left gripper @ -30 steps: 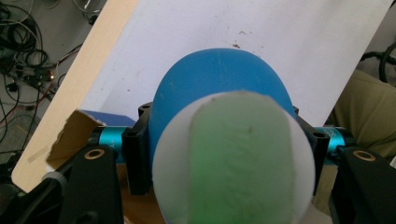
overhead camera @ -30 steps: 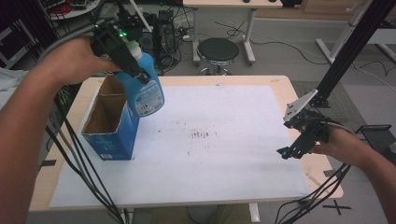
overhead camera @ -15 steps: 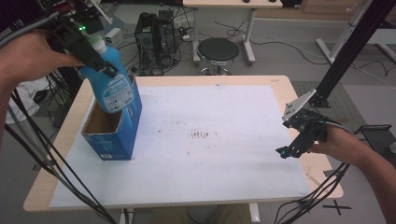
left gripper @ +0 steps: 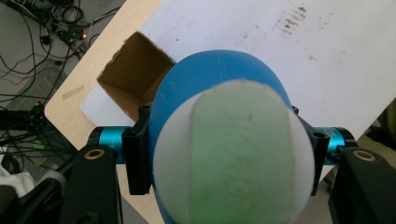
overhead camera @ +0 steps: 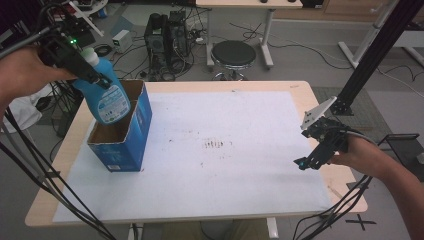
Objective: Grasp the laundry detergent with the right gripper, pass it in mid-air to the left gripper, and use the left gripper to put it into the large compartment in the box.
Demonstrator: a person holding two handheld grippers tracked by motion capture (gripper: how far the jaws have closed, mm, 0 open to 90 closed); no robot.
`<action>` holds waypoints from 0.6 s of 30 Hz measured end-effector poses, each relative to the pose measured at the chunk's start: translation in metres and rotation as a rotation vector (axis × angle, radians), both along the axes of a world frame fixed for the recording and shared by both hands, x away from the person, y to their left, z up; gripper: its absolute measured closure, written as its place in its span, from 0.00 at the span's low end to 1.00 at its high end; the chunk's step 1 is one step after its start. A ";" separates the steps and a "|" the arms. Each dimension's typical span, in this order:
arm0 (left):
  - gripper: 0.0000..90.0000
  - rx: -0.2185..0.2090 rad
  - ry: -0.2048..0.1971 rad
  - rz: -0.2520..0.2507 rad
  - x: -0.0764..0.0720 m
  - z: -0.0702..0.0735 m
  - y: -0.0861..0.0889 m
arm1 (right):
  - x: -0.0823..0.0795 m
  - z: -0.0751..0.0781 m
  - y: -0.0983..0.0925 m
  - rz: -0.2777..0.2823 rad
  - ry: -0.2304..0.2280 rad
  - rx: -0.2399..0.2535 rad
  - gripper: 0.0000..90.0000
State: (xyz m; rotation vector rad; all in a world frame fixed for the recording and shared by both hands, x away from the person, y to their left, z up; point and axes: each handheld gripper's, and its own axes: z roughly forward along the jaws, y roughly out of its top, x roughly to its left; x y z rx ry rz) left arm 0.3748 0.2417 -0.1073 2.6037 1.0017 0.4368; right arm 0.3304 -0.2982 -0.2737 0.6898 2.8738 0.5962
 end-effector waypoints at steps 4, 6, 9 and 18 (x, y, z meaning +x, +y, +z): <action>0.42 0.002 0.004 -0.003 0.005 -0.009 0.007 | 0.001 -0.002 -0.001 -0.001 0.001 0.001 0.01; 0.42 -0.014 -0.002 0.020 0.007 -0.021 0.008 | 0.002 -0.002 0.000 -0.002 0.003 -0.002 0.01; 0.42 -0.015 0.006 0.021 0.011 -0.035 0.009 | 0.002 -0.004 0.002 -0.009 0.010 -0.003 0.01; 0.42 -0.001 0.027 0.024 0.021 -0.076 0.014 | 0.004 -0.007 0.003 -0.011 0.008 0.001 0.01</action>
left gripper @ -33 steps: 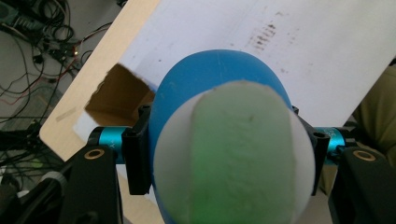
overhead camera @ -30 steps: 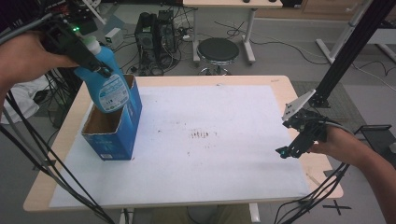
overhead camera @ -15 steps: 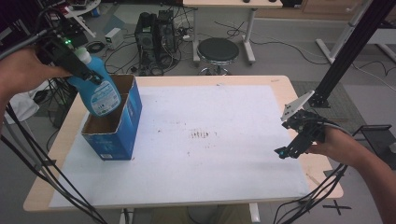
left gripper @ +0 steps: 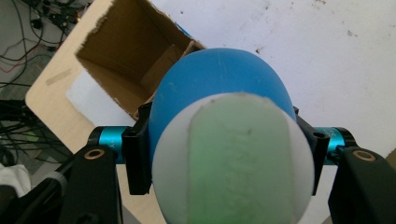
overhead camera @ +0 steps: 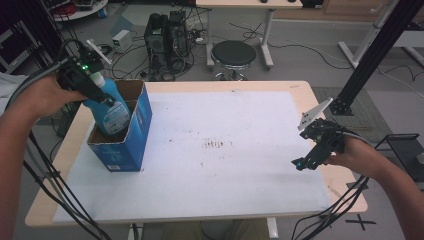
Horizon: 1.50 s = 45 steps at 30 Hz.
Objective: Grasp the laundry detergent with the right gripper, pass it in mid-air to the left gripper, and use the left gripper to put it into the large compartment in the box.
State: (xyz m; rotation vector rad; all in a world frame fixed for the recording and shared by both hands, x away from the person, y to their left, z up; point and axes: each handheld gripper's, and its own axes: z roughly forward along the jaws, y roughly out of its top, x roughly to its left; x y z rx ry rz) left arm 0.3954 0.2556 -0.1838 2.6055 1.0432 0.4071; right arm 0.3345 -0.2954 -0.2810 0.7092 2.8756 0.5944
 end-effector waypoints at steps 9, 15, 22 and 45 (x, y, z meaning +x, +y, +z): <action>0.42 0.025 0.064 -0.019 0.009 -0.044 0.002 | 0.002 -0.010 0.005 0.002 0.019 0.016 0.01; 0.42 0.028 0.073 -0.023 0.013 -0.067 0.002 | 0.003 -0.015 0.007 0.004 0.028 0.025 0.01; 0.42 0.034 0.083 -0.024 0.016 -0.083 0.005 | 0.004 -0.014 0.005 -0.001 0.027 0.027 0.01; 0.37 0.028 0.110 0.005 0.023 -0.104 0.006 | 0.001 -0.014 0.003 0.004 0.029 0.025 0.01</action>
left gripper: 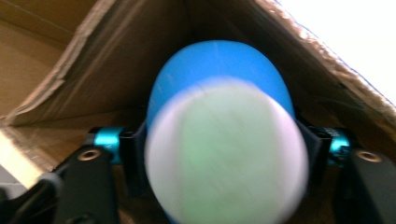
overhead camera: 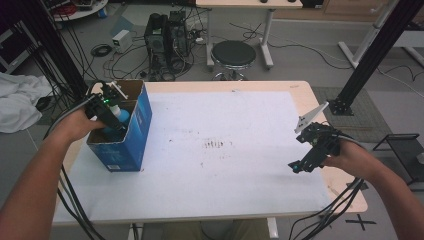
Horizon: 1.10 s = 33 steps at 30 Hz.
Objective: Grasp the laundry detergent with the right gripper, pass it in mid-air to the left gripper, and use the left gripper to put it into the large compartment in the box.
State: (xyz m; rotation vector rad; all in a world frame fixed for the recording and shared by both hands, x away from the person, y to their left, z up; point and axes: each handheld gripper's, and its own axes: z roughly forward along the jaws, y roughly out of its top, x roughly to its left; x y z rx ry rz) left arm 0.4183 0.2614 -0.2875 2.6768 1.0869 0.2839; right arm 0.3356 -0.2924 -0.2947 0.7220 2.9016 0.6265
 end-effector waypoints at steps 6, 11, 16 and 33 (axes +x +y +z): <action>0.34 -0.018 -0.028 0.013 -0.003 0.005 0.003 | -0.001 0.000 -0.002 -0.003 -0.004 0.003 0.01; 0.34 -0.024 -0.034 -0.004 -0.005 0.014 0.007 | -0.002 0.001 -0.002 -0.001 -0.003 -0.001 0.01; 0.34 -0.058 -0.055 0.002 -0.008 0.023 0.009 | -0.003 0.003 -0.003 -0.004 -0.009 0.001 0.01; 0.34 -0.094 -0.146 0.006 -0.031 0.070 0.014 | -0.010 0.012 -0.004 -0.008 -0.024 0.010 0.01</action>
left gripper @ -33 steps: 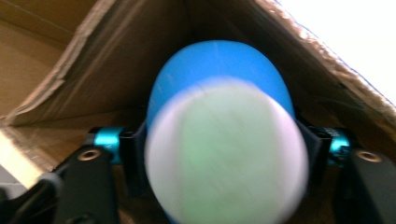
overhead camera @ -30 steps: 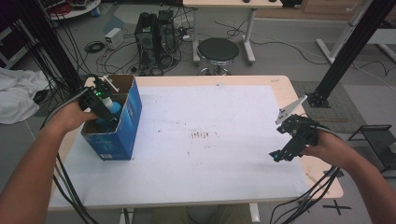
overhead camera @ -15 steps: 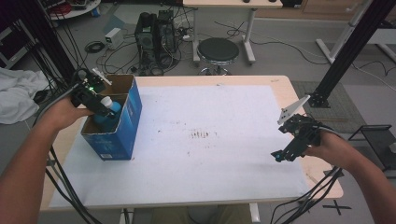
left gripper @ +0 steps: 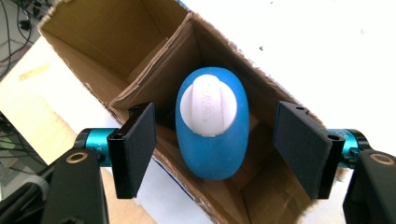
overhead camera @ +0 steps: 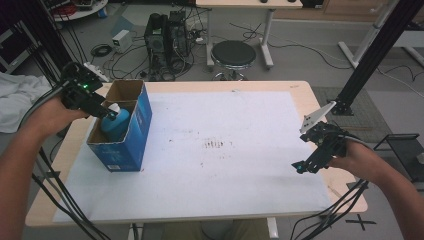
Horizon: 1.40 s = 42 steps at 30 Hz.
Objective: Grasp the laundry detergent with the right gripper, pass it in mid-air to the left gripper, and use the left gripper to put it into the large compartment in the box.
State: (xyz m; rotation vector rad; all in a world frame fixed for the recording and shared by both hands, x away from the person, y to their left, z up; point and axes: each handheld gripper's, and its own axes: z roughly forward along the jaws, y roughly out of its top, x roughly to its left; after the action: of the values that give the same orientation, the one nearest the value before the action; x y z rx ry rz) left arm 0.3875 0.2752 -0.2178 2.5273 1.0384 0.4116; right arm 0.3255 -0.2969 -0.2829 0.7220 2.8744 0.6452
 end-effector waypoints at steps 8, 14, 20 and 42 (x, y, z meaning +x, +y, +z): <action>0.26 -0.023 -0.037 -0.048 -0.009 0.026 -0.004 | -0.002 0.002 0.001 0.003 -0.005 0.003 0.01; 0.26 -0.066 -0.044 -0.113 -0.014 0.039 -0.019 | -0.002 0.003 0.000 0.001 -0.010 0.003 0.01; 0.26 -0.086 -0.031 -0.174 -0.016 0.041 -0.044 | -0.003 0.004 0.001 -0.002 -0.009 0.005 0.01; 0.02 0.070 0.027 -0.436 -0.010 0.017 -0.129 | -0.006 0.009 0.007 0.004 -0.019 0.005 0.01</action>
State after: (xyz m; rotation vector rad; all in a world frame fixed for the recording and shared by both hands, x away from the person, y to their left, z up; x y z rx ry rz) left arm 0.3771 0.1457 -0.2009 2.7278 0.4617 0.2906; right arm 0.3200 -0.2903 -0.2738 0.7075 2.8581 0.6558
